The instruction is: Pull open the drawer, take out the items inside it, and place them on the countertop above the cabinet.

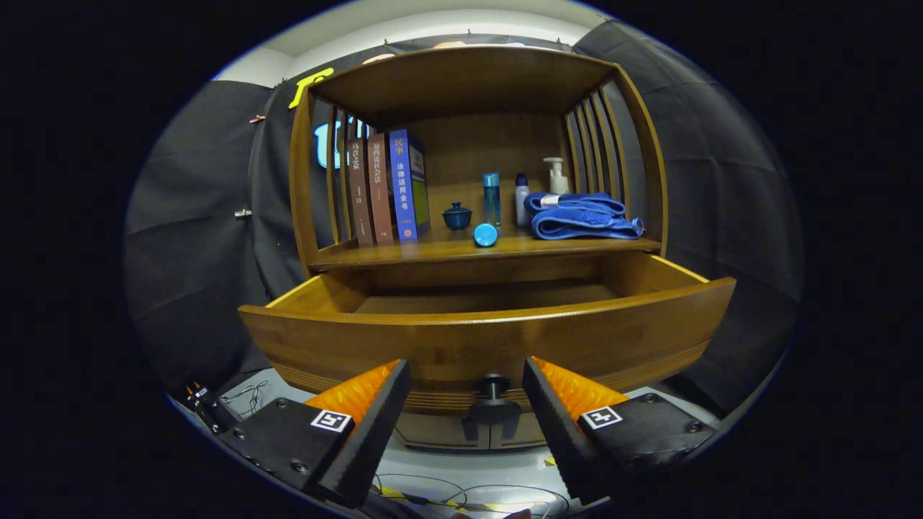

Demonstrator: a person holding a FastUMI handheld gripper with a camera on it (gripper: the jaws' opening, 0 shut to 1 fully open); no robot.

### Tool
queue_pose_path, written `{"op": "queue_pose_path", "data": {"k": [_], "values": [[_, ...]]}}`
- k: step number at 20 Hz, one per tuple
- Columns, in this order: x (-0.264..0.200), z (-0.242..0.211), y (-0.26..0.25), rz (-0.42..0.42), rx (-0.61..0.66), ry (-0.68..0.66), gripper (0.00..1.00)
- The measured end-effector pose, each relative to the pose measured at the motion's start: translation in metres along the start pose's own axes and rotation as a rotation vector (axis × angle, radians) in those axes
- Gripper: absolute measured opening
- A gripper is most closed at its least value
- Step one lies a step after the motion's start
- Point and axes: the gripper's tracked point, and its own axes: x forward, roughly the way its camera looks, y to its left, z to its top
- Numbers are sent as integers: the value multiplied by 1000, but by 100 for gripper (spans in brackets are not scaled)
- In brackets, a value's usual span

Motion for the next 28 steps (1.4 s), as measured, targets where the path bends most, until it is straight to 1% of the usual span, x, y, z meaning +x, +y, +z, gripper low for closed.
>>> {"op": "queue_pose_path", "data": {"k": [2, 4, 8, 28], "values": [[4, -5, -5, -16, 4, 12, 100], [11, 0, -6, -19, 11, -12, 98], [17, 2, -11, -48, 8, -14, 97], [112, 26, -16, -36, 0, -18, 97]]}}
